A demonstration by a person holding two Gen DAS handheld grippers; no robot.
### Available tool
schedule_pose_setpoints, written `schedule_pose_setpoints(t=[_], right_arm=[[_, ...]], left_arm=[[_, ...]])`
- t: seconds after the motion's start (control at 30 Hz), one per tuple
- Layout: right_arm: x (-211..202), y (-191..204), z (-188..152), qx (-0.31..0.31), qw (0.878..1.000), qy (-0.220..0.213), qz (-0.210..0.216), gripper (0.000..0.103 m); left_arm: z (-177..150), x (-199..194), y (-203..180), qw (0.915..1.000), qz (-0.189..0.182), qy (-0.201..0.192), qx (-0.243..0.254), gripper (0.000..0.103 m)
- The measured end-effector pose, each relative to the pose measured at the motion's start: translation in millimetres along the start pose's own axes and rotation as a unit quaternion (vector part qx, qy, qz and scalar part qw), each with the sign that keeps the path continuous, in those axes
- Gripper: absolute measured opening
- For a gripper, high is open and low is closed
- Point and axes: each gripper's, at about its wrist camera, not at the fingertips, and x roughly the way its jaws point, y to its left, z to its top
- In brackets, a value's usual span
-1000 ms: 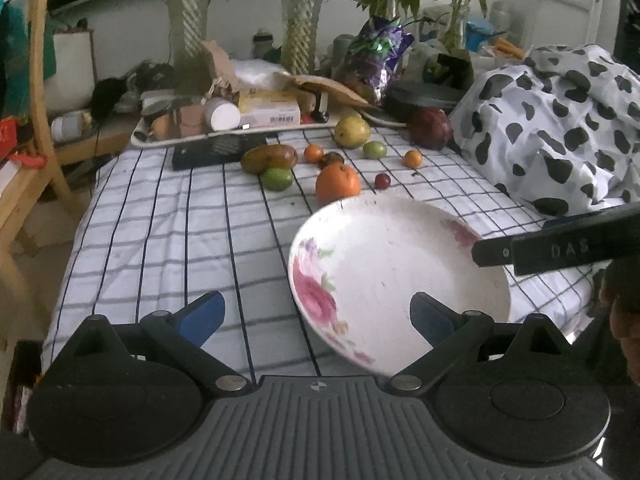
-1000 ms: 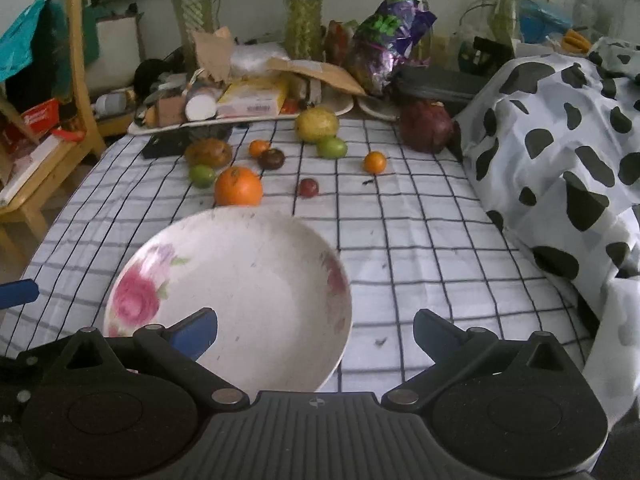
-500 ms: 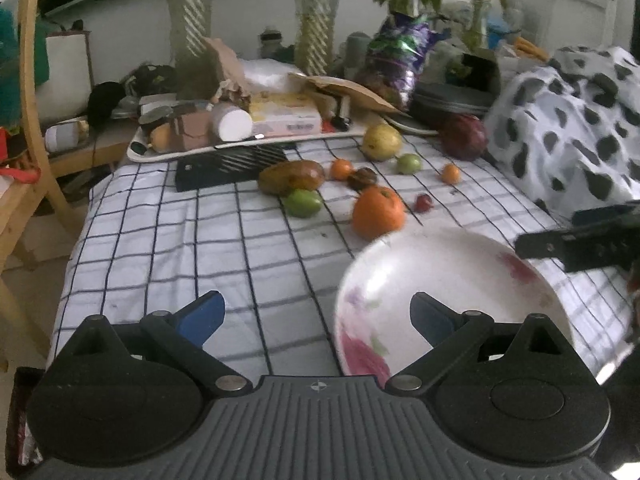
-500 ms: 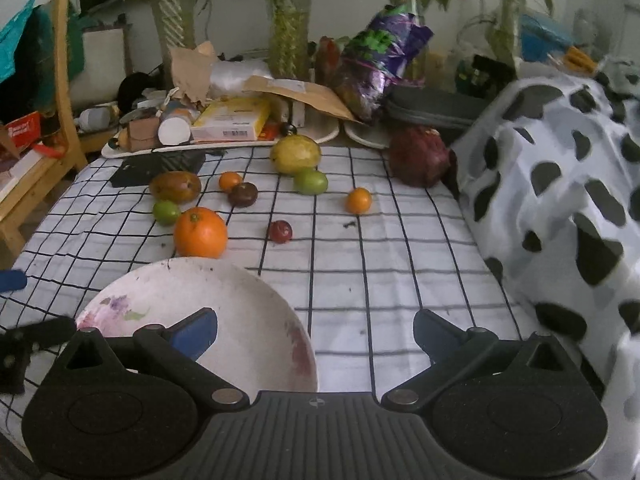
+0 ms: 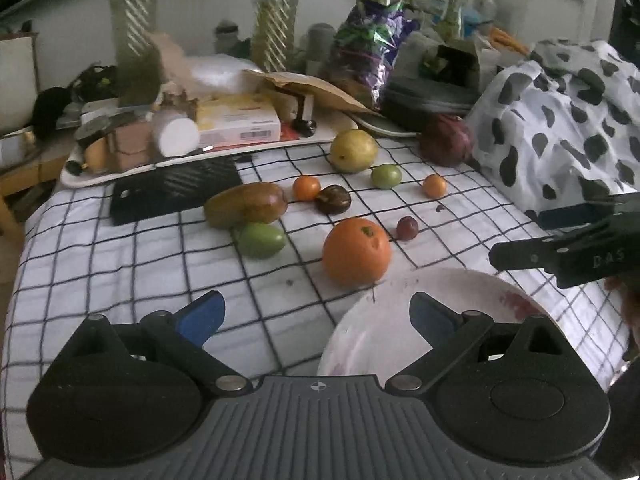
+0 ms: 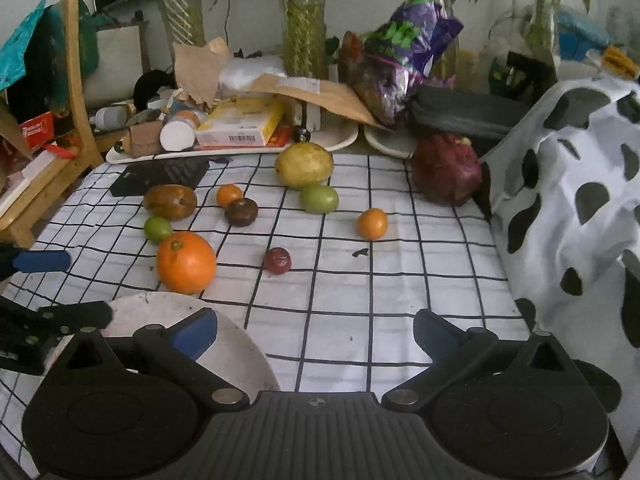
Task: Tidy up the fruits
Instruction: 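Grasp the large orange with the left tool while the right tool grasps a dark red plum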
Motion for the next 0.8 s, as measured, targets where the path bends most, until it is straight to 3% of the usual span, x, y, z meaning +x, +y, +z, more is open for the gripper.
schedule_pose_setpoints(t=[0.07,0.13,0.5,0.7,0.8], right_arm=[[4.9,-3.0,2.8,0.002,1.0,0.004,0.004,0.103],[9.1,-2.9,6.4,-0.007,1.0,0.002,0.006,0.103],[29.6,1.5,22.0,-0.068,0.997,-0.009,-0.022,0.103],[33.7,-6.0,28.7,-0.051,0.998,-0.022,-0.02,0.103],[38.8,-6.6,30.7,-0.044,0.999,-0.013,-0.008,0.103]], left_arm=[[3.6,7.3,2.1,0.9999,-0.014,-0.001,-0.008,0.098],[9.4,15.3,3.5,0.9995,-0.028,-0.002,-0.013,0.086],[30.0,55.1,0.4,0.9971,-0.07,0.028,0.007,0.07],[32.8,74.3,-0.6,0.9947,-0.089,0.051,0.008,0.051],[32.3,73.2,2.2,0.9941,-0.094,0.055,-0.002,0.051]])
